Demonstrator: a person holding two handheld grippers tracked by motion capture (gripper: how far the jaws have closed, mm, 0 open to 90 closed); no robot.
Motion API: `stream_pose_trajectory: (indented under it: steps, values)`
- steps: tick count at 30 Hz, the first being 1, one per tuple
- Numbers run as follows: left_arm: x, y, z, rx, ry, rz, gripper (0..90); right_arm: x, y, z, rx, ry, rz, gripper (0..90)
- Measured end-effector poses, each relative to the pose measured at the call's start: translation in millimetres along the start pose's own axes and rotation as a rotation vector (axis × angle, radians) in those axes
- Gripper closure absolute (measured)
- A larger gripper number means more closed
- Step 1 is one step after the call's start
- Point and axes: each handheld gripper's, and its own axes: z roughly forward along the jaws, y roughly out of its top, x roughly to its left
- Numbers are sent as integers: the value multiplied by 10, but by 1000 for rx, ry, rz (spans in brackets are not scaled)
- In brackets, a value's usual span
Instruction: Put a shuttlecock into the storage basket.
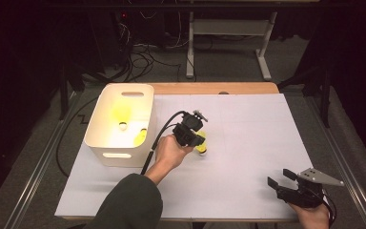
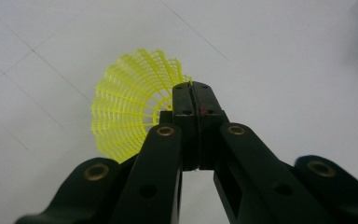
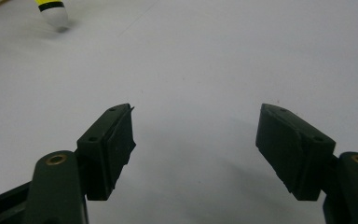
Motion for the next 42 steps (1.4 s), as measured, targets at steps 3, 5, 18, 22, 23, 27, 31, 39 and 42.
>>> stream_pose_trajectory:
  steps: [3, 5, 18, 22, 23, 27, 31, 39, 42]
  values:
    - [20, -2, -20, 4, 4, -1, 899, 0, 0, 1, 0, 0, 0, 282]
    - [30, -5, -27, 5, 6, -5, 899, 0, 0, 0, 0, 0, 0, 282]
    - [81, -13, -93, 9, 23, -10, 898, 0, 0, 1, 0, -1, 0, 282]
    - [88, -16, -113, 1, 36, -14, 898, 0, 0, 0, 0, 0, 0, 282]
    - [92, -15, -120, -1, 39, -14, 898, 0, 0, 0, 0, 0, 1, 282]
    - [99, -1, -150, 2, 42, -13, 898, -1, 0, 0, 0, 0, 1, 282]
    - [99, 12, -173, 4, 47, -10, 898, 0, 0, -2, 0, 0, 3, 282]
    - [117, 21, -194, 6, 52, -13, 898, 0, -1, -3, -1, 0, 2, 282]
    - [135, 20, -215, 2, 54, -17, 898, 1, -1, -3, -1, 0, 3, 282]
